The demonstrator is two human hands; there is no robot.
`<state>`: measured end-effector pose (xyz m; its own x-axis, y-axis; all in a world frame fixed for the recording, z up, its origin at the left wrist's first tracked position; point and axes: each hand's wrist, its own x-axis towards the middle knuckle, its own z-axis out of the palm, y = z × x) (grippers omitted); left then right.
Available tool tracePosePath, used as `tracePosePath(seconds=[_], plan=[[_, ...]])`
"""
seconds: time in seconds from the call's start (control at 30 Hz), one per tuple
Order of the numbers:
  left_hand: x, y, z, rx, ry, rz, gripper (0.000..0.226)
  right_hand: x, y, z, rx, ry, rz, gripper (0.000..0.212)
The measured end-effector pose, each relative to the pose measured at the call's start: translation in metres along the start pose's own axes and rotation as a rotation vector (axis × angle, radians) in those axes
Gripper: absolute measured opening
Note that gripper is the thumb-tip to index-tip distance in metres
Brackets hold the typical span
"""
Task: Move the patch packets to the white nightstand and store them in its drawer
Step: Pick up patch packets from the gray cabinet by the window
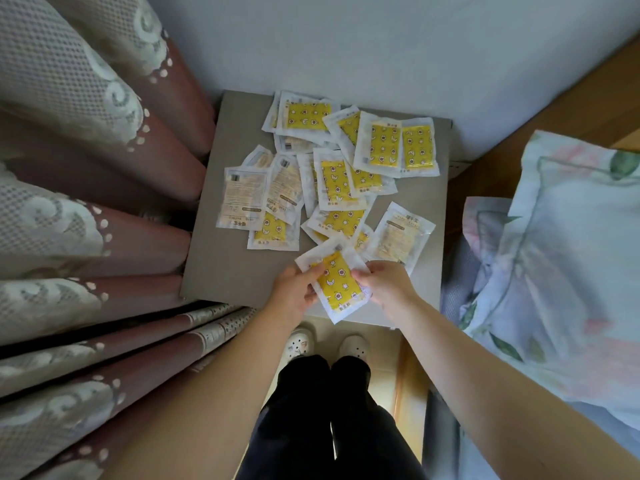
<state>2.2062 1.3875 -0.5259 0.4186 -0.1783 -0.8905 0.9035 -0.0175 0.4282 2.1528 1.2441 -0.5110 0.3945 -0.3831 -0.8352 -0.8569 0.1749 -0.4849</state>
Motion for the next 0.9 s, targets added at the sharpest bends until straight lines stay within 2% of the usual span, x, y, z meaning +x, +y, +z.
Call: tracePosePath(seconds=[0.07, 0.13, 0.2, 0.23, 0.3, 0.37, 0.47, 0.63, 0.7, 0.8, 0.9], plan=[[-0.004, -0.002, 0.006, 0.035, -0.022, -0.018, 0.013, 0.002, 0.000, -0.002, -0.016, 0.014, -0.053, 0.023], [-0.002, -0.001, 0.008, 0.016, 0.019, -0.006, 0.014, 0.005, -0.003, -0.004, -0.128, 0.069, -0.167, 0.023], [0.000, 0.001, 0.005, -0.046, 0.061, 0.016, 0.013, 0.012, -0.009, -0.008, -0.232, 0.219, -0.313, 0.015], [0.001, 0.003, 0.003, -0.080, 0.073, 0.023, 0.013, 0.017, -0.013, -0.010, -0.272, 0.280, -0.370, 0.020], [0.003, 0.005, -0.004, -0.111, 0.093, 0.030, 0.011, 0.032, -0.022, -0.012, -0.439, 0.308, -0.411, 0.042], [0.005, 0.006, -0.011, -0.118, 0.130, 0.035, 0.011, 0.042, -0.031, -0.006, -0.710, 0.266, -0.374, 0.064], [0.008, 0.005, -0.018, -0.119, 0.185, 0.046, 0.017, 0.046, -0.038, 0.007, -0.960, 0.271, -0.389, 0.082], [0.012, 0.001, -0.026, -0.046, 0.260, 0.058, 0.017, 0.046, -0.036, 0.017, -0.906, 0.329, -0.376, 0.072], [0.011, 0.000, -0.028, -0.042, 0.261, 0.063, 0.017, 0.044, -0.035, 0.018, -0.782, 0.275, -0.338, 0.057], [0.010, 0.000, -0.031, -0.030, 0.251, 0.075, 0.020, 0.036, -0.035, 0.014, -0.600, 0.141, -0.306, 0.019], [0.011, -0.001, -0.033, -0.012, 0.258, 0.086, 0.023, 0.029, -0.032, 0.006, -0.473, 0.090, -0.246, 0.019]])
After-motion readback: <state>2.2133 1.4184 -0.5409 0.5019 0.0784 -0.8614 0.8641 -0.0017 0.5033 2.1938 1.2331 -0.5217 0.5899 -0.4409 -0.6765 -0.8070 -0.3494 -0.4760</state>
